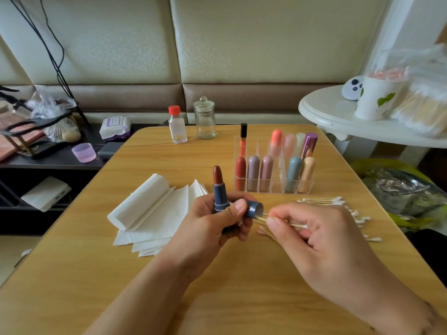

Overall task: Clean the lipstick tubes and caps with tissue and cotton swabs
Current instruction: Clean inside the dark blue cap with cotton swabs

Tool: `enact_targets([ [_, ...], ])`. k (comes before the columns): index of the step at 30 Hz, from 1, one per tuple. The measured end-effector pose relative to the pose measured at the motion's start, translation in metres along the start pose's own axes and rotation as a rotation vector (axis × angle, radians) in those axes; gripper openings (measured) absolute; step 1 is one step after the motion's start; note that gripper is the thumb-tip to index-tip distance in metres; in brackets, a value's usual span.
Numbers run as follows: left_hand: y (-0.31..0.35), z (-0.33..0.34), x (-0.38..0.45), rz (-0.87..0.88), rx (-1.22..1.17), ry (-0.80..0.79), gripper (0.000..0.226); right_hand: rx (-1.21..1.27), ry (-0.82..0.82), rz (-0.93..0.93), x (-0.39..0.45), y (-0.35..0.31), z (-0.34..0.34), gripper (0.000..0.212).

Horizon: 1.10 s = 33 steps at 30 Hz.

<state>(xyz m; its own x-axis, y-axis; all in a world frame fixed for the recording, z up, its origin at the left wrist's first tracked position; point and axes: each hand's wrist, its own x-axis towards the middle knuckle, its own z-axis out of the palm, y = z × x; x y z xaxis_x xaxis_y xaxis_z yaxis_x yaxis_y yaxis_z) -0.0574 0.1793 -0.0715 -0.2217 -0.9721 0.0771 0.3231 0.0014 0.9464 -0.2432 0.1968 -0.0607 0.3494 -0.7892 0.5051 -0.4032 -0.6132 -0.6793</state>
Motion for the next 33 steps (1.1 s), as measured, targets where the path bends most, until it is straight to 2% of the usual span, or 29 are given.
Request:
enact_targets([
  [3, 0.000, 0.000, 0.000, 0.007, 0.002, -0.022, 0.017, 0.059, 0.042, 0.030, 0.000, -0.004, 0.000, 0.021],
  [6, 0.001, 0.000, -0.001, 0.000, 0.001, -0.056, 0.019, 0.088, 0.191, 0.024, 0.001, -0.006, 0.002, 0.019],
  [10, 0.002, 0.001, -0.002, -0.005, 0.017, -0.063, 0.022, -0.278, 0.217, -0.100, 0.001, -0.004, -0.002, 0.009],
  [13, 0.004, 0.002, -0.002, -0.005, 0.008, -0.053, 0.025, -0.400, 0.196, -0.167, -0.001, -0.006, -0.005, 0.008],
  [23, 0.006, 0.000, -0.002, 0.033, 0.029, -0.045, 0.028, -0.134, 0.172, -0.090, -0.006, -0.014, -0.003, 0.013],
  [30, 0.005, 0.000, -0.001, 0.051, 0.010, -0.051, 0.030, -0.294, 0.211, -0.122, -0.003, -0.009, -0.004, 0.011],
  [33, 0.004, -0.001, -0.001, 0.059, 0.019, -0.037, 0.029, -0.272, 0.185, -0.109, -0.006, -0.008, -0.002, 0.013],
])
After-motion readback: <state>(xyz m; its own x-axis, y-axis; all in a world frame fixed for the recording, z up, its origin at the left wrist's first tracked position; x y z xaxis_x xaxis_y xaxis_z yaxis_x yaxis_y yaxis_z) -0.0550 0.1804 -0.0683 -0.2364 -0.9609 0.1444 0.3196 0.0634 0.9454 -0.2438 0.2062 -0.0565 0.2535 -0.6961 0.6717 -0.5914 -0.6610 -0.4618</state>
